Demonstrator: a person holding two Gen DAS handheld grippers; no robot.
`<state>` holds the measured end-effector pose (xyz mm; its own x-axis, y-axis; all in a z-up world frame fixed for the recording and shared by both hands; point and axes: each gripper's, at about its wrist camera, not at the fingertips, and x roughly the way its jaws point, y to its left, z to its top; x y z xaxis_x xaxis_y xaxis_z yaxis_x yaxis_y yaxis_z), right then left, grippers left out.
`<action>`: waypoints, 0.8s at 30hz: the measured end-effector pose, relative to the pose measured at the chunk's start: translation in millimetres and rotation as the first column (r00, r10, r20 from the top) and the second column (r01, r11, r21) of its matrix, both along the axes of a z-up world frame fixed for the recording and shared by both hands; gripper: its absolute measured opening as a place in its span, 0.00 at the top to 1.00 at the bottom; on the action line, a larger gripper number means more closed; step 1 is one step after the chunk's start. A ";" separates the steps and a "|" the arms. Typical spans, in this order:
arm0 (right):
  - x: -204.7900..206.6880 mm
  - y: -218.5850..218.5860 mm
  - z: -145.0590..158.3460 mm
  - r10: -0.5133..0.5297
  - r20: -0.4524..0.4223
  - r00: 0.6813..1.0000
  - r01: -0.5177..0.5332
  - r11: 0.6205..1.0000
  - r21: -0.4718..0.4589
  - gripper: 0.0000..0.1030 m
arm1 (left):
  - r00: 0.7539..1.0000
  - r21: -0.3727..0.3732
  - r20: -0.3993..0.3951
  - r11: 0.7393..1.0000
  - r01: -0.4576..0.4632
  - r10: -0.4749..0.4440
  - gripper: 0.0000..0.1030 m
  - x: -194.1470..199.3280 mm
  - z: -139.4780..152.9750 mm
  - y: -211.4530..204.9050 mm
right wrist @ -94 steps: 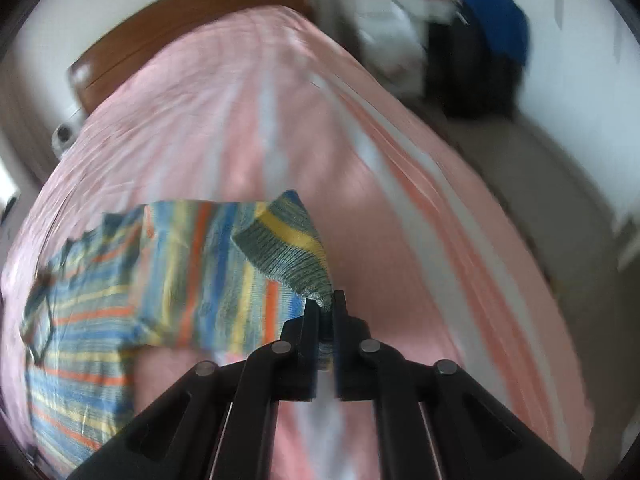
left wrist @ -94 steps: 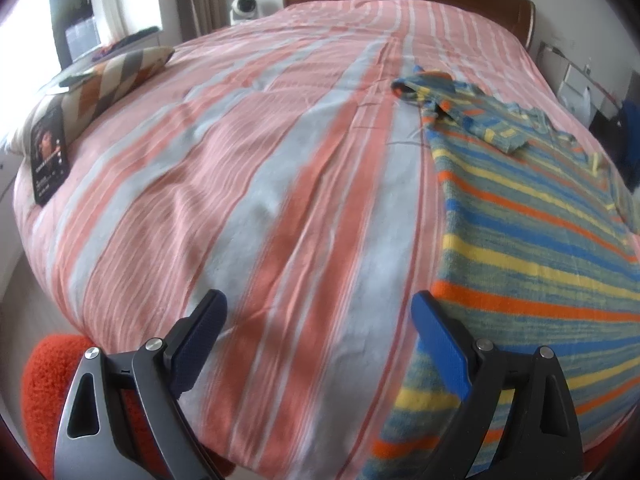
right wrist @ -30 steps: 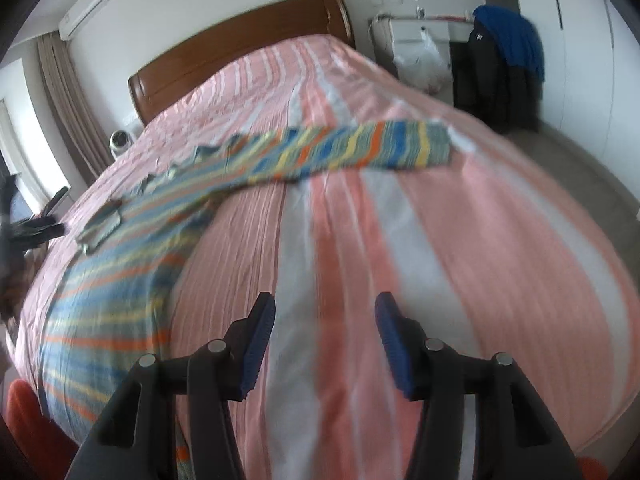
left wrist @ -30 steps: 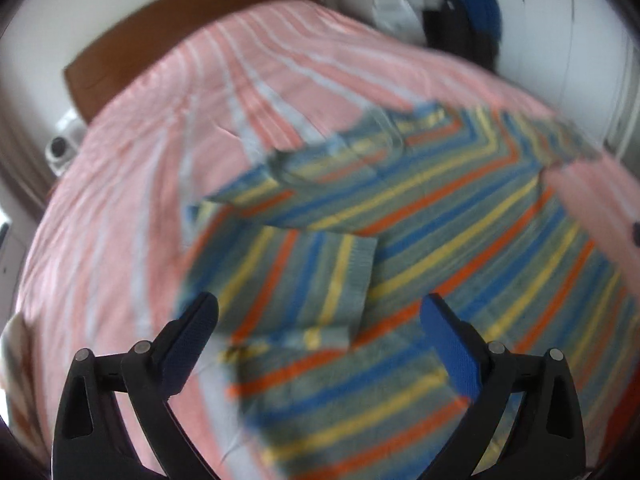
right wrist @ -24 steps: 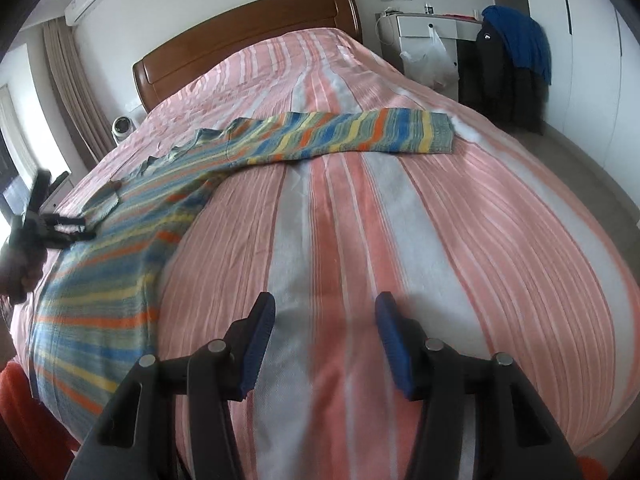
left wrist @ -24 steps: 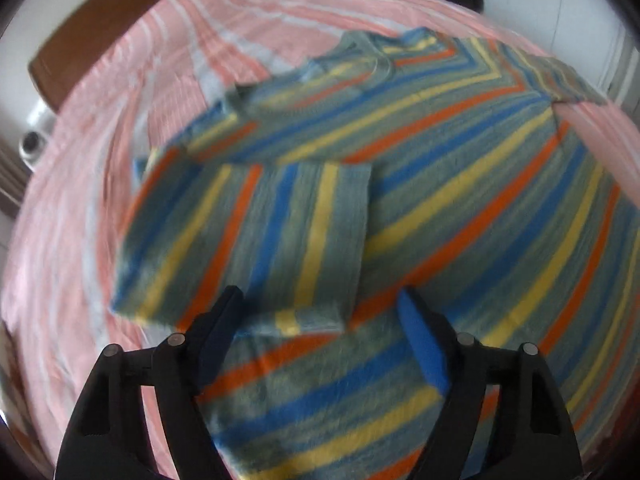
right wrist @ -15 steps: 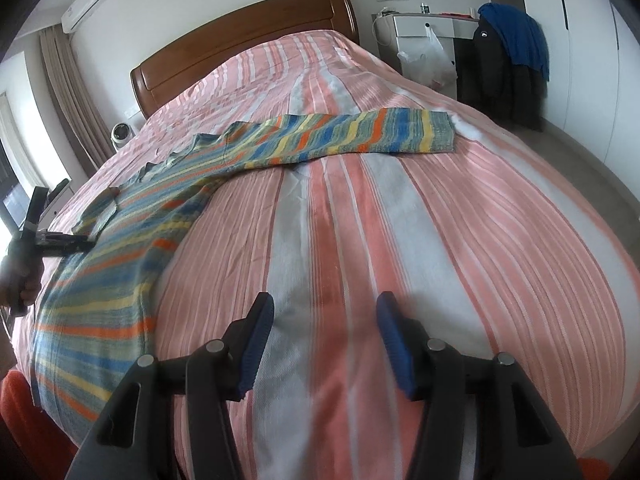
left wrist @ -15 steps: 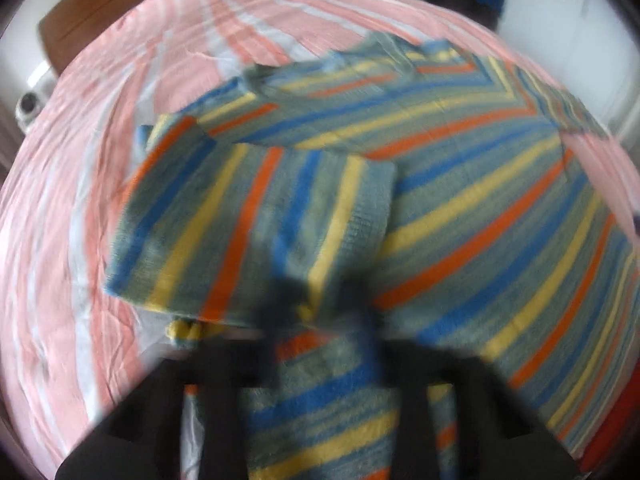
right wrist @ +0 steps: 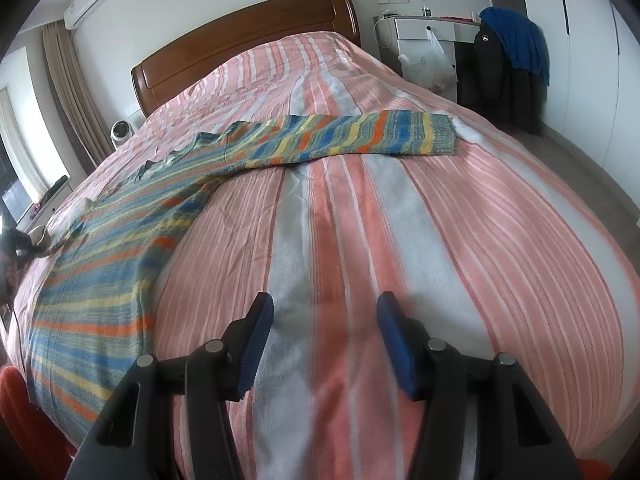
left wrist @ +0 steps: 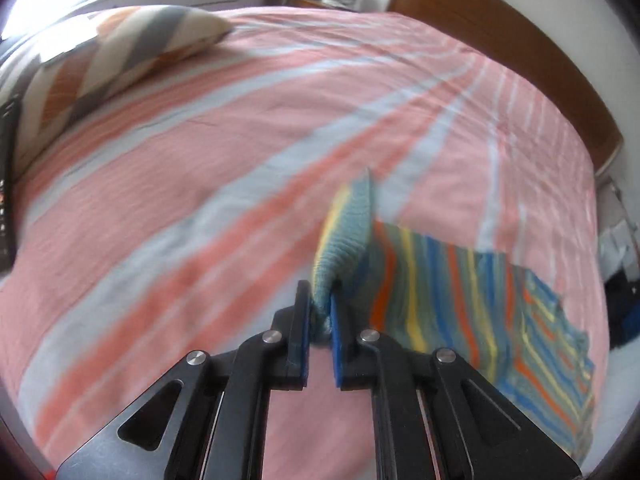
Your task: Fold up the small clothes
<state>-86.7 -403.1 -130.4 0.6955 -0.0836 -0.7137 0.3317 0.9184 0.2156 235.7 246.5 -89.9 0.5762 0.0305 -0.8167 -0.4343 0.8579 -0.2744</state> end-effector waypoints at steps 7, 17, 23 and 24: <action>2.7 2.9 -2.5 0.001 -0.016 1.000 -0.001 1.000 -0.023 0.47 | 0.998 0.005 0.016 0.998 -0.059 0.059 0.95 -13.2 -5.2 10.2; 2.8 3.4 -5.0 0.006 -0.020 1.000 -0.007 0.999 -0.031 0.45 | 0.996 -0.111 0.019 0.990 -0.089 0.091 0.85 -26.8 -28.2 33.1; 4.7 9.2 -6.3 0.007 -0.028 1.000 -0.009 0.998 -0.060 0.42 | 0.988 -0.107 0.047 0.984 -0.144 0.150 0.52 -42.9 -18.0 62.2; 4.8 9.5 -6.0 0.007 -0.029 1.000 -0.008 0.998 -0.062 0.42 | 0.980 -0.121 0.043 0.974 -0.190 0.197 0.51 -50.7 -16.7 74.0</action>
<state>-82.0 -393.6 -136.5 0.6756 -0.1230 -0.7269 0.3300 0.9321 0.1491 185.0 320.4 -106.6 0.6120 0.0531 -0.7890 -0.5708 0.7203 -0.3942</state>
